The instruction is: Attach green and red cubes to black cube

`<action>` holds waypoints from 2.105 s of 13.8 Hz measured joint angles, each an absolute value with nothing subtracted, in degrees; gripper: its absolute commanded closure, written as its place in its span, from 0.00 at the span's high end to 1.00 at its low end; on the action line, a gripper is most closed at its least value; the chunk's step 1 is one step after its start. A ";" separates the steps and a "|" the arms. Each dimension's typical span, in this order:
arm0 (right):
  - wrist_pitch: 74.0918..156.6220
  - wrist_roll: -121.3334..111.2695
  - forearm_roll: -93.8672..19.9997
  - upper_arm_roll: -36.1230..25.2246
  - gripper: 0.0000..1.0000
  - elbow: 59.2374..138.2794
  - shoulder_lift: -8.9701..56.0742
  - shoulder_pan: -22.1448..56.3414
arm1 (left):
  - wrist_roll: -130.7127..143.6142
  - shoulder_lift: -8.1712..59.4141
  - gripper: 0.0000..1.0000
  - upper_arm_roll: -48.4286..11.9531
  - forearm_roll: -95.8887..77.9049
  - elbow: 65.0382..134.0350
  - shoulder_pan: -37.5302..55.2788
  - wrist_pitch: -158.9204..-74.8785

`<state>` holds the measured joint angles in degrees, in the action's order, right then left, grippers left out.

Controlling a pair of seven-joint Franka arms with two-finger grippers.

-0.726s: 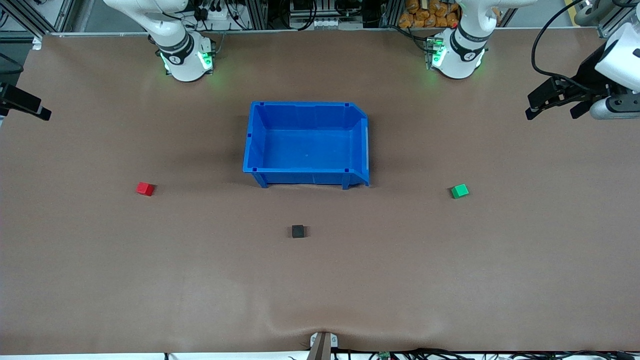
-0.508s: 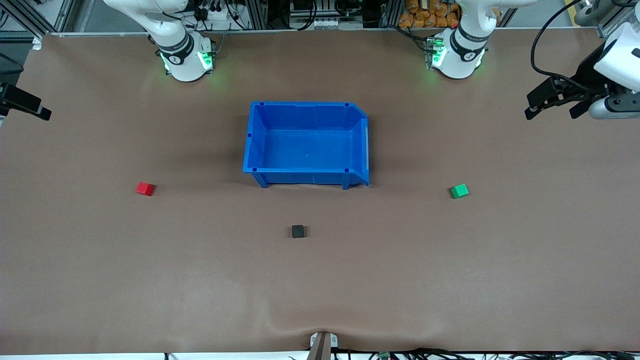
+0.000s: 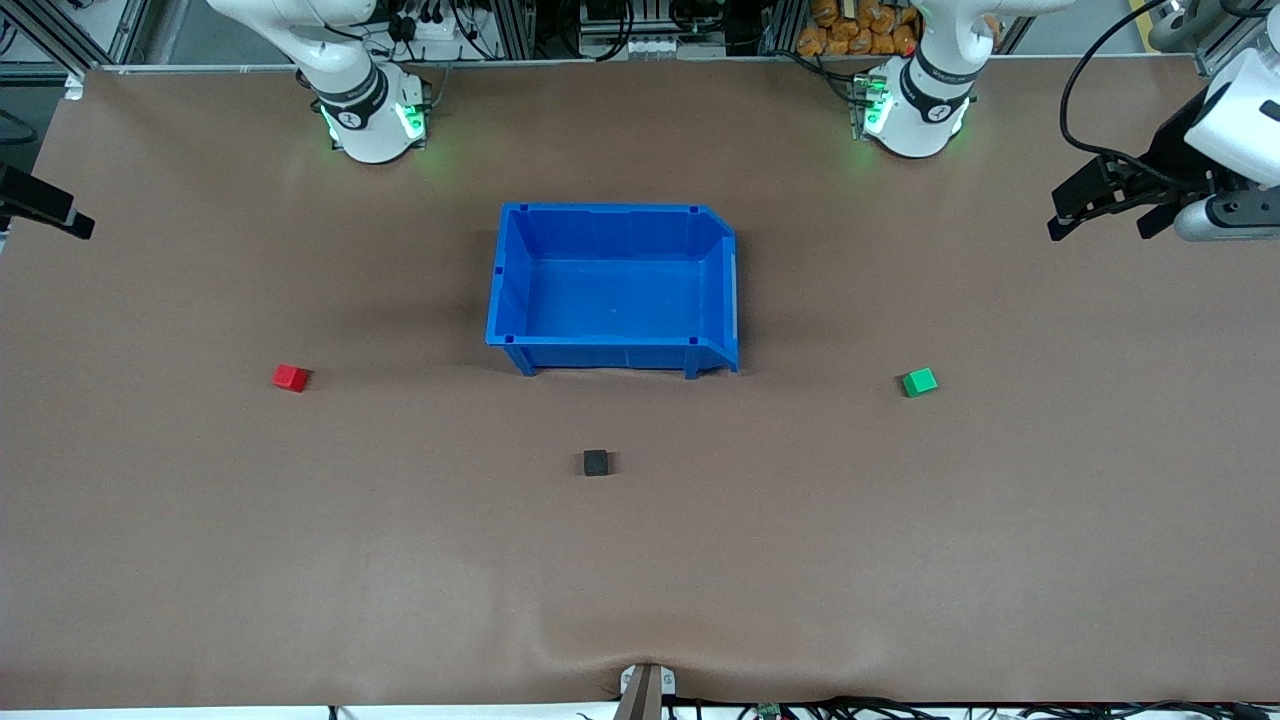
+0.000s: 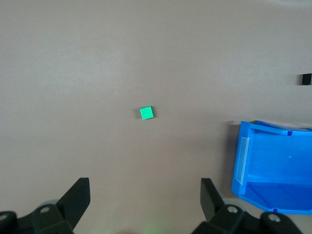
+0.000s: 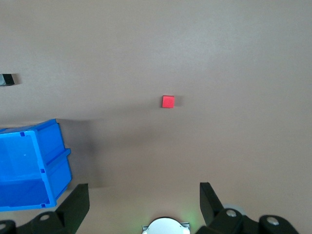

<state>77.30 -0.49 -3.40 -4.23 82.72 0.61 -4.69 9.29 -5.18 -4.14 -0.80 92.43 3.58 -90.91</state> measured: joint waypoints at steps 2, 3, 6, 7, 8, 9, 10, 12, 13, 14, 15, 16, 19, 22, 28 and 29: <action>77.29 -0.50 -3.40 -4.25 1.00 82.72 0.61 -4.77 | 9.29 -5.15 1.00 -4.14 -0.80 92.42 3.58 -90.91; 77.29 -0.50 -3.40 -4.25 1.00 82.72 0.61 -4.77 | 9.29 -5.15 1.00 -4.14 -0.80 92.40 3.58 -90.91; 77.29 -0.50 -3.40 -4.25 1.00 82.72 0.61 -4.77 | 9.29 -5.15 1.00 -4.14 -0.80 92.39 3.57 -90.91; 77.29 -0.50 -3.40 -4.25 1.00 82.72 0.61 -4.77 | 9.29 -5.14 1.00 -4.13 -0.80 92.39 3.52 -90.91; 77.29 -0.50 -3.40 -4.25 1.00 82.72 0.61 -4.77 | 9.29 -5.13 1.00 -4.12 -0.80 92.39 3.46 -90.91; 77.29 -0.50 -3.40 -4.25 1.00 82.72 0.61 -4.77 | 9.29 -5.12 1.00 -4.10 -0.80 92.39 3.42 -90.91; 77.29 -0.50 -3.40 -4.25 1.00 82.72 0.61 -4.77 | 9.29 -5.12 1.00 -4.07 -0.80 92.39 3.38 -90.91; 77.29 -0.50 -3.40 -4.26 1.00 82.72 0.61 -4.77 | 9.29 -5.11 1.00 -4.07 -0.80 92.38 3.33 -90.91; 77.29 -0.50 -3.40 -4.26 1.00 82.72 0.61 -4.77 | 9.29 -5.11 1.00 -4.07 -0.80 92.38 3.33 -90.91; 77.29 -0.49 -3.40 -4.26 1.00 82.72 0.61 -4.77 | 9.29 -5.11 1.00 -4.07 -0.80 92.38 3.33 -90.91; 77.29 -0.49 -3.40 -4.26 1.00 82.72 0.61 -4.77 | 9.20 -5.11 1.00 -4.07 -0.80 92.38 3.33 -90.91; 77.29 -0.49 -3.38 -4.26 1.00 82.72 0.61 -4.77 | 8.94 -5.10 1.00 -4.06 -0.80 92.38 3.33 -90.90; 77.29 -0.49 -3.37 -4.29 1.00 82.72 0.61 -4.79 | 7.29 -5.08 1.00 -3.93 -0.80 92.38 3.17 -90.90; 77.29 -0.49 -3.37 -4.29 1.00 82.72 0.61 -4.79 | 6.89 -5.08 1.00 -3.86 -0.80 92.38 3.16 -90.90; 77.29 -0.48 -3.37 -4.34 1.00 82.72 0.61 -4.81 | 6.89 -4.97 1.00 -3.91 -0.80 92.36 3.20 -90.90; 77.29 -0.48 -3.37 -4.35 1.00 82.72 0.61 -4.81 | 6.89 -4.94 1.00 -3.92 -0.80 92.36 3.20 -90.90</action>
<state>77.29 -0.48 -3.37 -4.35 82.72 0.61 -4.81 6.89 -4.94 -3.92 -0.80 92.36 3.20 -90.90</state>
